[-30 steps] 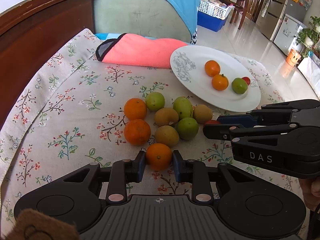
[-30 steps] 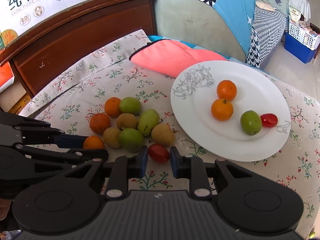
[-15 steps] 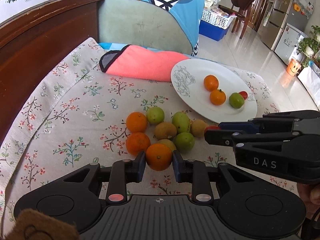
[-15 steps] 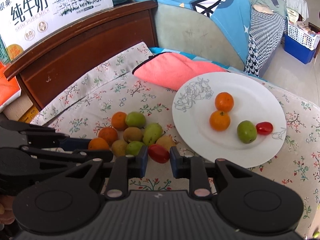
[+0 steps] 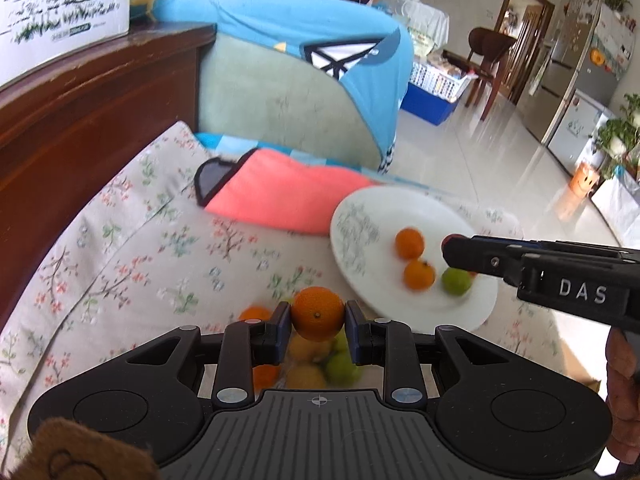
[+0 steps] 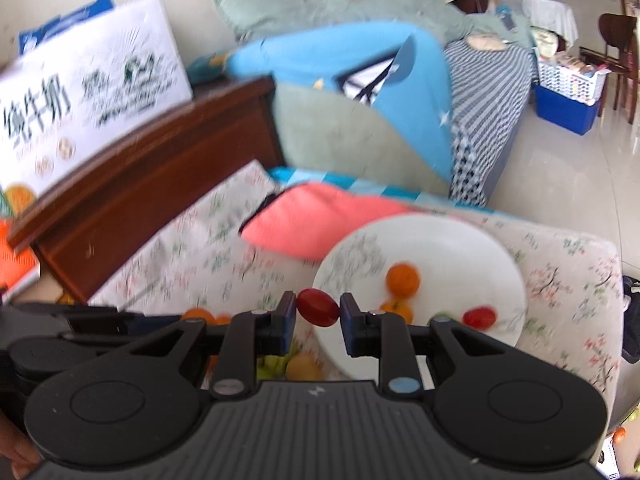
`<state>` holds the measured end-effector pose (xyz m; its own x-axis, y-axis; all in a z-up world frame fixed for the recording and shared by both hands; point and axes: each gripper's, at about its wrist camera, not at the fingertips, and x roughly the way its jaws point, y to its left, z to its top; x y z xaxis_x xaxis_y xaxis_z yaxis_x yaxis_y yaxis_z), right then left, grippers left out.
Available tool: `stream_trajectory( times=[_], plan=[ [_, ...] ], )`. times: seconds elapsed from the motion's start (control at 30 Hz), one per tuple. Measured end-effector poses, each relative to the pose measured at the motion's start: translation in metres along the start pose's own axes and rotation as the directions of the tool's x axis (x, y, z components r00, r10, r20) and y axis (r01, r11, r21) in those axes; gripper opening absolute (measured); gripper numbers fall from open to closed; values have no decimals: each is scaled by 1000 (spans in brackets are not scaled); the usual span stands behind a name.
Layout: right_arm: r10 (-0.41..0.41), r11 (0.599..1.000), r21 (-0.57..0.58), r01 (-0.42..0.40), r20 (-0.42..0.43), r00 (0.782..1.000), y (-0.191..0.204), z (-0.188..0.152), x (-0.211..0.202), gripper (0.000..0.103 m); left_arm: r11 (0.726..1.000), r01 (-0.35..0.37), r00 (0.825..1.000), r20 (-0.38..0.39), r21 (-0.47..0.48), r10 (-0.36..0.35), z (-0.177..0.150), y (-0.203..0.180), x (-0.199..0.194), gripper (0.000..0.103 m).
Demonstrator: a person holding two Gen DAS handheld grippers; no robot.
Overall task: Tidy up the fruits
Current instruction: 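Carry the orange and tomato with both tools over the white plate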
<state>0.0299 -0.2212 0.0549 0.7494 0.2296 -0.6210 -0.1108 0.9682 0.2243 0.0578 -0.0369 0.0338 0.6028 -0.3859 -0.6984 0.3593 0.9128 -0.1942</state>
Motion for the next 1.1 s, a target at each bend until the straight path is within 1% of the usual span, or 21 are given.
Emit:
stream_trajectory(
  times=[0.23, 0.37, 0.43, 0.53, 0.63, 0.77, 0.83, 0.93, 1.1],
  plan=[
    [-32, 999, 19, 31, 50, 998, -17, 17, -8, 24, 999, 22, 998, 53, 27, -23, 22, -16, 4, 26],
    [-39, 996, 82, 36, 37, 999, -37, 21, -2, 24, 999, 34, 998, 61, 18, -35, 33, -17, 14, 26],
    [-40, 992, 122, 37, 26, 999, -48, 21, 3, 24, 999, 35, 998, 53, 4, -35, 36, -17, 21, 26],
    [-41, 983, 182, 39, 9, 999, -63, 20, 11, 24, 998, 57, 998, 37, -9, -57, 37, -19, 31, 26],
    [-54, 972, 228, 53, 1, 999, -76, 18, 18, 24, 998, 65, 997, 32, 6, -65, 38, -25, 38, 26],
    [-36, 960, 279, 39, -16, 999, -87, 16, 27, 24, 997, 81, 997, 16, 9, -81, 36, -32, 50, 26],
    [-30, 952, 303, 38, -30, 999, -91, 13, 32, 24, 997, 75, 997, 5, 16, -75, 35, -35, 57, 26],
    [-18, 948, 317, 36, -57, 998, -93, 9, 40, 24, 997, 70, 997, -19, 32, -70, 31, -41, 68, 26],
    [-27, 951, 304, 51, -85, 996, -90, 7, 52, 24, 997, 64, 997, -52, 44, -62, 27, -46, 80, 26]
  ],
)
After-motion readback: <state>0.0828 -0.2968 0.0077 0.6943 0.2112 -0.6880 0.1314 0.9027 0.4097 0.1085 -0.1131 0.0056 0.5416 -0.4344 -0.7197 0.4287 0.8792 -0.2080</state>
